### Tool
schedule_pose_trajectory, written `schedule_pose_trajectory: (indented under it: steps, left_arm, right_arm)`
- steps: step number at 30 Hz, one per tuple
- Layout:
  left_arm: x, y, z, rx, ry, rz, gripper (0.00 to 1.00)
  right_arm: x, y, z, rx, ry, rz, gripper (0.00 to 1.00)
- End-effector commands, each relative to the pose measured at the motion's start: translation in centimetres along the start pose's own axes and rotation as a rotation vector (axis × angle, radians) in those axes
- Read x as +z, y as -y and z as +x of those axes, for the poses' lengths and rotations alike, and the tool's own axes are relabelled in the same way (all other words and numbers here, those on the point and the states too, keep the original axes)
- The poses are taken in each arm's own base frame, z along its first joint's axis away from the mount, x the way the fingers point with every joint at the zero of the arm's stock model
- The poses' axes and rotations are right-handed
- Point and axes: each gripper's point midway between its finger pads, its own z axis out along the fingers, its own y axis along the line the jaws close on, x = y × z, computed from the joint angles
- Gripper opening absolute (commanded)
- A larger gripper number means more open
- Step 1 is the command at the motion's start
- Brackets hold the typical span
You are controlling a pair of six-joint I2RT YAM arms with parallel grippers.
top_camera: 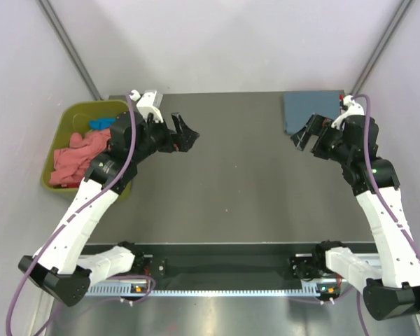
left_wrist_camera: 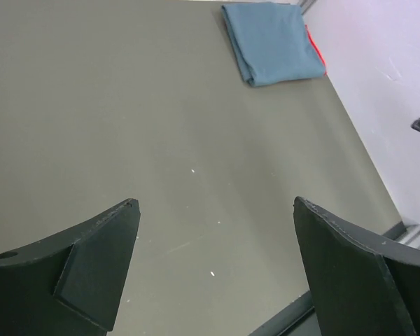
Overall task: Fold and stack the t-shirts
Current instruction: Grab the tshirt from the pile
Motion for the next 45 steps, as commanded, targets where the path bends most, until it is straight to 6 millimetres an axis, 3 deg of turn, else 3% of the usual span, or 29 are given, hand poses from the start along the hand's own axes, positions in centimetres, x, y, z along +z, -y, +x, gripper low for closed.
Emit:
schedule_pose_trajectory:
  steps: [1,6,7,8,10,12,13,14,17,19,21,22,25,28,31,33,35,36,37,38,43,45]
  left_arm:
    - [0.3,-0.9,-1.3,0.022,0.049,-0.058,0.97]
    - [1.0,-4.3,-1.5,0.033,0.031,-0.241,0.98]
    - [1.8,-5.8,-1.2,0.034,0.009,-0.304,0.98]
    - [1.8,-6.3,-2.1,0.037,0.021,-0.335,0.98]
    - [1.5,-10.6,-2.3,-0.012,-0.017,-0.472,0.98]
    - [-0.1,-13.2,-4.9,-0.113,0.025,-0.546,0.98]
    - [-1.9,-16.4,-6.2,-0.159,0.061,-0.636,0.98]
    - [-3.3,-18.0,-7.5,-0.166,0.115,-0.713,0.98]
    - [-7.5,-22.8,-8.8,-0.133,0.198,-0.977,0.93]
    - [-9.5,-26.2,-7.9,-0.137,0.165,-1.108,0.89]
    - [-10.5,-28.8,-5.9,-0.167,0.098,-1.192,0.83]
    - [-11.6,-30.9,-4.9,-0.206,0.076,-1.247,0.81]
    - [-13.0,-35.0,-2.1,-0.281,0.026,-1.317,0.78]
    - [-11.0,-37.8,0.8,-0.339,-0.036,-1.254,0.75]
    - [-9.2,-40.0,4.3,-0.403,-0.133,-1.232,0.67]
    - [-8.9,-41.0,5.4,-0.430,-0.158,-1.263,0.66]
    - [-8.2,-42.4,6.3,-0.457,-0.167,-1.261,0.55]
    - [-8.1,-42.7,6.4,-0.475,-0.165,-1.265,0.45]
    - [-8.1,-42.8,6.7,-0.485,-0.186,-1.269,0.15]
    - [-8.1,-42.6,5.5,-0.483,-0.171,-1.262,0.00]
    - [-8.6,-41.0,-0.6,-0.394,-0.020,-1.207,0.00]
    - [-8.5,-39.1,-4.7,-0.348,0.053,-1.140,0.00]
  right_arm:
    - [-0.4,-0.5,-1.0,0.025,0.047,-0.019,1.00]
    - [-0.1,-0.8,-1.5,0.046,0.069,-0.034,1.00]
    - [-0.1,-0.9,-1.6,0.055,0.074,-0.037,1.00]
    - [0.0,-1.0,-1.8,0.058,0.088,-0.041,1.00]
    - [-0.3,-1.2,-2.4,0.076,0.120,-0.053,1.00]
    - [-0.4,-1.6,-2.9,0.084,0.155,-0.078,1.00]
    - [-0.8,-2.0,-3.0,0.089,0.171,-0.105,1.00]
    - [-0.7,-2.3,-3.0,0.090,0.186,-0.128,1.00]
    - [-0.8,-3.3,-2.8,0.084,0.204,-0.206,1.00]
    - [-0.5,-3.5,-2.6,0.082,0.195,-0.210,1.00]
    - [-0.3,-3.7,-2.6,0.077,0.185,-0.201,1.00]
    - [-0.1,-4.1,-2.3,0.071,0.169,-0.208,1.00]
    - [-0.4,-5.9,-2.1,0.081,0.135,-0.275,1.00]
    - [-0.7,-6.8,-2.2,0.083,0.125,-0.315,1.00]
    - [-1.0,-6.9,-2.5,0.081,0.142,-0.314,1.00]
    - [-1.0,-7.1,-2.4,0.076,0.138,-0.317,1.00]
    - [-0.8,-7.2,-2.1,0.067,0.127,-0.323,1.00]
    - [-0.6,-7.3,-2.0,0.060,0.121,-0.325,1.00]
    - [-0.6,-7.3,-1.9,0.057,0.116,-0.327,1.00]
    - [-0.5,-7.2,-1.7,0.054,0.110,-0.323,1.00]
    - [0.4,-6.5,-1.1,0.043,0.101,-0.304,1.00]
    - [0.6,-6.4,-0.9,0.039,0.089,-0.295,1.00]
